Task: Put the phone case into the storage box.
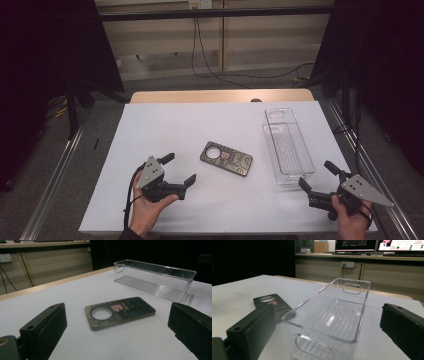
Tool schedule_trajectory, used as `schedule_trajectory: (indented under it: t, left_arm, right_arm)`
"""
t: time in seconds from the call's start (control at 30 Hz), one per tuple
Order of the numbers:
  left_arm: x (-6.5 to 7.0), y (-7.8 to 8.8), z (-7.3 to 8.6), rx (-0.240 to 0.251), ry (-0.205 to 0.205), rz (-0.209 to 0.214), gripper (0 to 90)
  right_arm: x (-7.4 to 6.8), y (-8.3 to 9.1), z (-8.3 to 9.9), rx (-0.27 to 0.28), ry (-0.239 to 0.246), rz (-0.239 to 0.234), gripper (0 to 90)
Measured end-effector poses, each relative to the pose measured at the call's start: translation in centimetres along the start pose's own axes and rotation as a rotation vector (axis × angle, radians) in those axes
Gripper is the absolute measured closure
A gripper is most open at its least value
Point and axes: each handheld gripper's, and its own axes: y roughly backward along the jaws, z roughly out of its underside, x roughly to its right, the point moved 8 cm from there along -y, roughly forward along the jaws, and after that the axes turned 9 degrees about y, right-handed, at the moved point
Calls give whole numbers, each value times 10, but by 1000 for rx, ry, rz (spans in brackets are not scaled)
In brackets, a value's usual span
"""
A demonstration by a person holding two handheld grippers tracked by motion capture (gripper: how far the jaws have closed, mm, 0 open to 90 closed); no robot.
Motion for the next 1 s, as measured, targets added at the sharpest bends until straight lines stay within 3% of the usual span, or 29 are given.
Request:
schedule_trajectory:
  t: [0.13,0.63,0.83,1.0]
  left_arm:
    - [4,-7,2,-20,-23,6,24]
    - [-5,-30,-15,-3,-10,5,56]
    - [-6,-46,-15,-50,-27,4,118]
    - [-10,-55,-24,-56,-26,2,190]
  right_arm:
    - [0,0,0,-4,2,0,0]
    - [0,1,1,-6,2,0,0]
    - [0,1,1,-6,3,3,0]
    - [0,1,1,-5,3,2,0]
